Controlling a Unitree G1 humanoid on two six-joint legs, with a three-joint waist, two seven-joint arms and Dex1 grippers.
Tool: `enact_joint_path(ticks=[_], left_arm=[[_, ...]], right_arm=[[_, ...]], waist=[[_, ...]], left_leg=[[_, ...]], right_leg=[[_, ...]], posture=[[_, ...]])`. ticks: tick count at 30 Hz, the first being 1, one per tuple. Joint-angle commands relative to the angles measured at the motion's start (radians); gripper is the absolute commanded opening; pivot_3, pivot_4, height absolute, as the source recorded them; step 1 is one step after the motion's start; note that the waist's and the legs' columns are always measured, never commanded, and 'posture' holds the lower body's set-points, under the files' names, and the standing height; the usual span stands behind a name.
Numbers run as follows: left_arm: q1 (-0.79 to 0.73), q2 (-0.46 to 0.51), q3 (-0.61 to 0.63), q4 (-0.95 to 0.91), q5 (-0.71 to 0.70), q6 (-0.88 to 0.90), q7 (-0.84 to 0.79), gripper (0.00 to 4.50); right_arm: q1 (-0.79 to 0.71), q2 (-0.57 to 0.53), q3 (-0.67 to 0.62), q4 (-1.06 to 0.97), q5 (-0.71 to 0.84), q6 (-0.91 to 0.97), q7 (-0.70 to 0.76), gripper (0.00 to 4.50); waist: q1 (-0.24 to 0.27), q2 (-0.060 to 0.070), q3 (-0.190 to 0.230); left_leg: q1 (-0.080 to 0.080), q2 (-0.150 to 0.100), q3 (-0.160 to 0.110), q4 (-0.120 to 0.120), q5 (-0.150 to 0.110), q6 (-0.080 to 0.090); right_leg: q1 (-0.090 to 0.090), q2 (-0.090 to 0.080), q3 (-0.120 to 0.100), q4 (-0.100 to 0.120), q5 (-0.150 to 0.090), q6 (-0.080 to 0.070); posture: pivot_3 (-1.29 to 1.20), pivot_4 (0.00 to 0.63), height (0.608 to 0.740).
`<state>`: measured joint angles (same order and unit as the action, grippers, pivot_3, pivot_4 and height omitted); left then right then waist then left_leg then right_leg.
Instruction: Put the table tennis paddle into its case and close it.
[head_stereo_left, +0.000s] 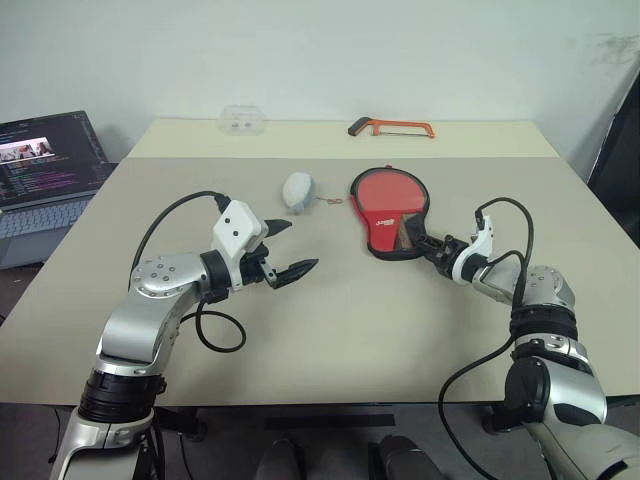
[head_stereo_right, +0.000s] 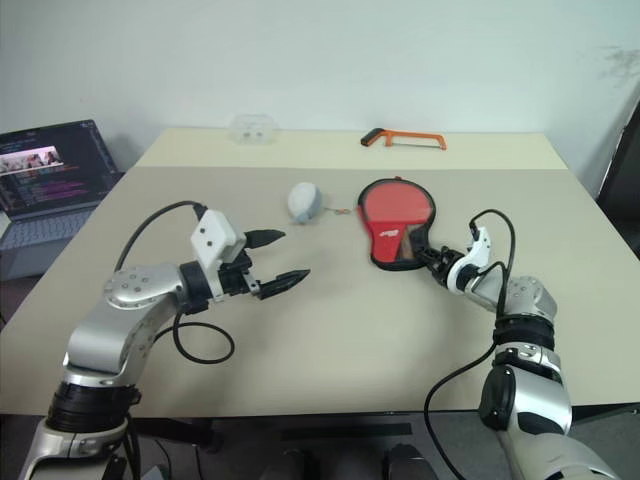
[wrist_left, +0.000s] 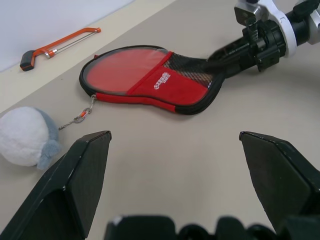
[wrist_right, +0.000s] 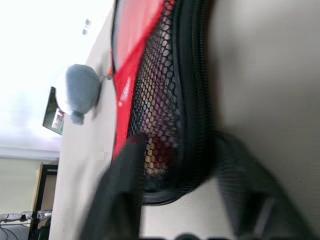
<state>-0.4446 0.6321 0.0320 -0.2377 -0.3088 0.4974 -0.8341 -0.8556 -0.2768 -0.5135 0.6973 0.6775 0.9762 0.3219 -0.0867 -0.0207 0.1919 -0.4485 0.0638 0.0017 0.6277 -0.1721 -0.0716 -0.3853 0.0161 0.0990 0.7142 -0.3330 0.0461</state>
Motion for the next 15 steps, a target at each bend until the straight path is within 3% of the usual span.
enact_joint_path(ticks=[1,3,4,7,15], left_arm=[[-0.014,0.009,0.004,-0.023,0.002,-0.016,0.011,4.50],[-0.012,0.008,0.002,-0.024,0.003,-0.019,0.013,4.50],[-0.012,0.008,0.001,-0.023,0.005,-0.020,0.014,4.50],[-0.011,0.009,-0.002,-0.021,0.005,-0.023,0.016,4.50],[0.000,0.012,-0.011,-0.024,0.007,-0.026,0.014,4.50]], right_arm=[[-0.010,0.007,0.013,0.020,-0.012,-0.014,-0.010,0.69],[-0.012,0.008,0.016,0.025,-0.014,-0.017,-0.011,0.10],[-0.014,0.007,0.018,0.029,-0.015,-0.017,-0.012,0.04],[-0.015,0.008,0.022,0.027,-0.012,-0.003,-0.012,0.04],[0.060,0.039,0.083,-0.145,0.019,0.165,-0.012,0.04]], waist=[[0.000,-0.003,-0.002],[0.000,-0.005,-0.003],[0.000,-0.005,-0.003],[0.000,-0.005,-0.003],[0.000,-0.005,-0.003]], left_leg=[[0.001,0.000,0.000,0.000,0.000,0.000],[0.003,0.000,0.000,0.000,0.000,0.000],[0.006,0.000,0.000,0.000,0.000,0.000],[0.013,0.000,0.000,0.000,0.000,0.000],[0.013,0.000,0.000,-0.005,-0.001,0.001]], right_leg=[[0.000,0.000,0.000,0.000,0.000,0.000],[0.003,0.000,0.000,0.000,0.000,0.000],[0.006,0.000,0.000,-0.001,0.000,0.000],[0.013,0.000,0.000,-0.001,0.000,0.001],[0.012,0.000,0.001,-0.003,-0.001,-0.001]], posture=[[0.00,0.150,0.740],[0.00,0.150,0.740],[0.00,0.150,0.740],[0.00,0.150,0.740],[0.00,0.150,0.740]])
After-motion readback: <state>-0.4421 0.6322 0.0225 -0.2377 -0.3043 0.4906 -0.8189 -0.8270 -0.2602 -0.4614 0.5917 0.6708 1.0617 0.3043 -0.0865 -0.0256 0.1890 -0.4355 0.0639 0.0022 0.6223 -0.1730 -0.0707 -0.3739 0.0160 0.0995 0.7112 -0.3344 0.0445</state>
